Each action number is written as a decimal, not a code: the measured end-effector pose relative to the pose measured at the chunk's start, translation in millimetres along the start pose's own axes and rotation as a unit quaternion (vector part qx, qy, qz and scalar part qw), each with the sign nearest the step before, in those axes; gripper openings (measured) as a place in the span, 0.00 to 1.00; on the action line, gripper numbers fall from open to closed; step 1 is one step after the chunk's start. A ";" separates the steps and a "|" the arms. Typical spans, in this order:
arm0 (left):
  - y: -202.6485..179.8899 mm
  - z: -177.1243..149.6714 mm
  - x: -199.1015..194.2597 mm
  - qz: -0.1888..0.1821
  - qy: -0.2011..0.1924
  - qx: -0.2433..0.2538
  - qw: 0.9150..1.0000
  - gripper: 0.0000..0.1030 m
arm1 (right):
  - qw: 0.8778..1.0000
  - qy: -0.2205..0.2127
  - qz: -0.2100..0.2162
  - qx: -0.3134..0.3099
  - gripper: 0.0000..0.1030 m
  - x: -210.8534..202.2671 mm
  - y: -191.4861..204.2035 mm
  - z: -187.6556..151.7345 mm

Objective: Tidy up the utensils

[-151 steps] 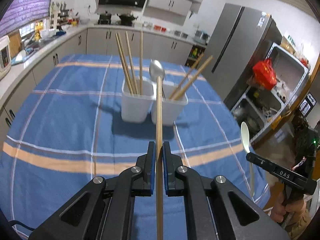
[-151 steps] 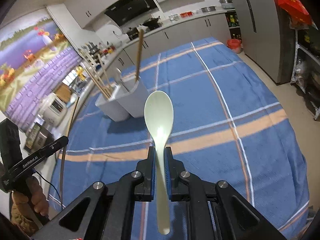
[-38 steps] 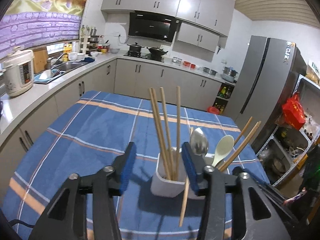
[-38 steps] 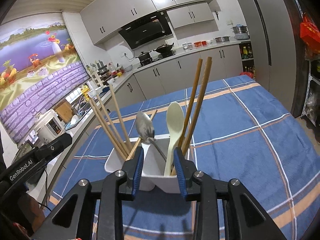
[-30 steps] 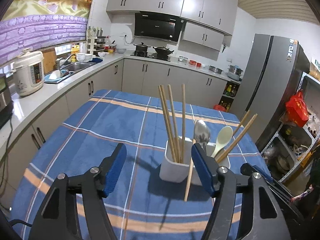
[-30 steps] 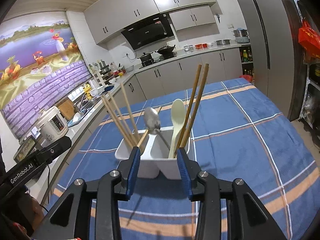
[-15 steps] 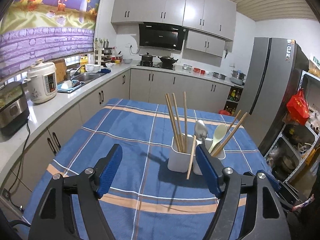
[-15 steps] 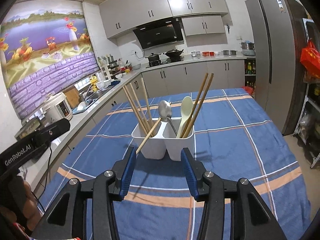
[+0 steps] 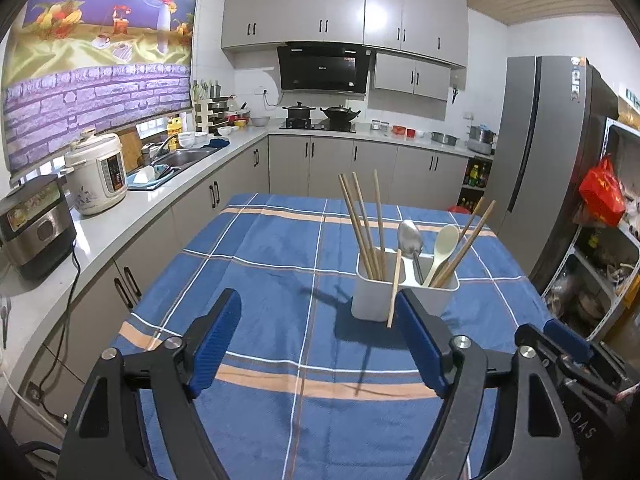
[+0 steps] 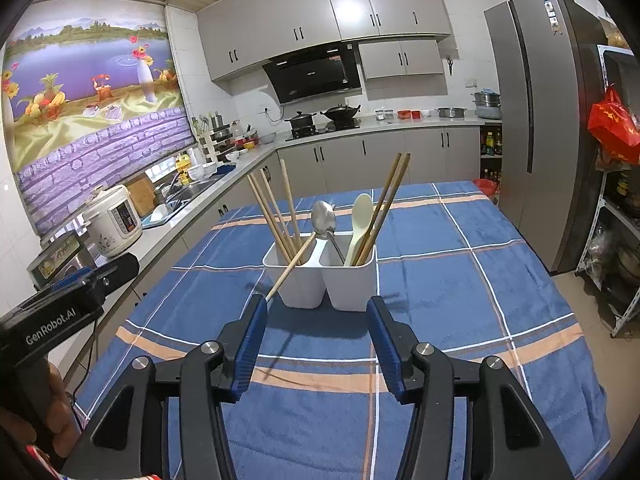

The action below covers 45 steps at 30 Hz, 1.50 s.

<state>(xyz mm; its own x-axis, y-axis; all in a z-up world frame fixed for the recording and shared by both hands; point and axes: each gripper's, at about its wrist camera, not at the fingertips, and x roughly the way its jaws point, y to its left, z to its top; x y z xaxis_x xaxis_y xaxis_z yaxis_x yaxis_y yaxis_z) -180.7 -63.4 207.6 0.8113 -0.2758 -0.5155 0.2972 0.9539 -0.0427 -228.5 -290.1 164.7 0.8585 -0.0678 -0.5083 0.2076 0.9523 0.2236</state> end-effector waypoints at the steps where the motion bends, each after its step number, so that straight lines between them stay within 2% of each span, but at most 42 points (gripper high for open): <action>1: -0.8 -0.5 -0.6 0.000 0.001 0.000 1.000 0.78 | 1.000 -0.002 -0.001 0.000 0.56 -2.0 0.0 -0.9; 8: -1.2 -6.8 -7.1 0.009 0.005 0.009 1.000 0.78 | 1.000 -0.004 -0.002 -0.001 0.57 -7.4 -1.1 -3.2; 13: -1.6 -10.0 -13.0 0.015 -0.004 0.013 1.000 0.82 | 1.000 -0.006 -0.002 -0.001 0.58 -8.8 -2.1 -3.7; 15: -1.4 -9.8 -18.7 0.021 -0.017 0.013 1.000 0.87 | 1.000 -0.008 -0.004 0.000 0.58 -12.6 -3.1 -4.8; 18: -0.4 -8.5 -38.1 0.046 -0.069 0.015 0.996 0.98 | 1.000 -0.014 -0.008 0.002 0.59 -19.4 -5.0 -6.6; 23: -0.7 -3.4 -66.8 0.078 -0.132 0.018 0.988 1.00 | 1.000 -0.023 -0.016 0.006 0.59 -31.8 -8.0 -7.6; 27: -1.8 -2.9 -85.1 0.068 -0.151 0.016 0.986 1.00 | 0.999 -0.030 -0.028 0.004 0.61 -40.0 -8.1 -7.0; 30: -3.6 -6.3 -96.8 0.047 -0.162 0.007 0.986 1.00 | 0.999 -0.034 -0.043 -0.003 0.62 -45.5 -8.9 -7.6; 34: -15.1 -12.1 -97.5 0.043 -0.124 0.017 0.991 1.00 | 0.998 -0.034 -0.052 -0.007 0.63 -51.3 -12.2 -11.3; 38: -28.8 -26.4 -82.1 0.050 -0.049 0.041 0.997 1.00 | 0.998 -0.024 -0.056 -0.003 0.64 -54.0 -19.1 -16.3; 42: -36.6 -44.8 -68.9 0.044 0.011 0.043 0.998 1.00 | 0.998 -0.009 -0.063 0.009 0.64 -55.1 -29.2 -21.7; 45: -38.1 -52.5 -60.6 0.037 0.040 0.042 0.998 1.00 | 0.998 0.000 -0.069 0.012 0.64 -55.2 -32.6 -25.0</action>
<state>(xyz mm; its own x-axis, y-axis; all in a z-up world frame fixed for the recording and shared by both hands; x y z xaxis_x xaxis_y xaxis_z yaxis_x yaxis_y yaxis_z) -267.6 -76.8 195.6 0.7915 -0.1909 -0.5806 0.2808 0.9574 0.0680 -294.4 -310.0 164.7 0.8205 -0.1978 -0.5363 0.3349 0.9267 0.1705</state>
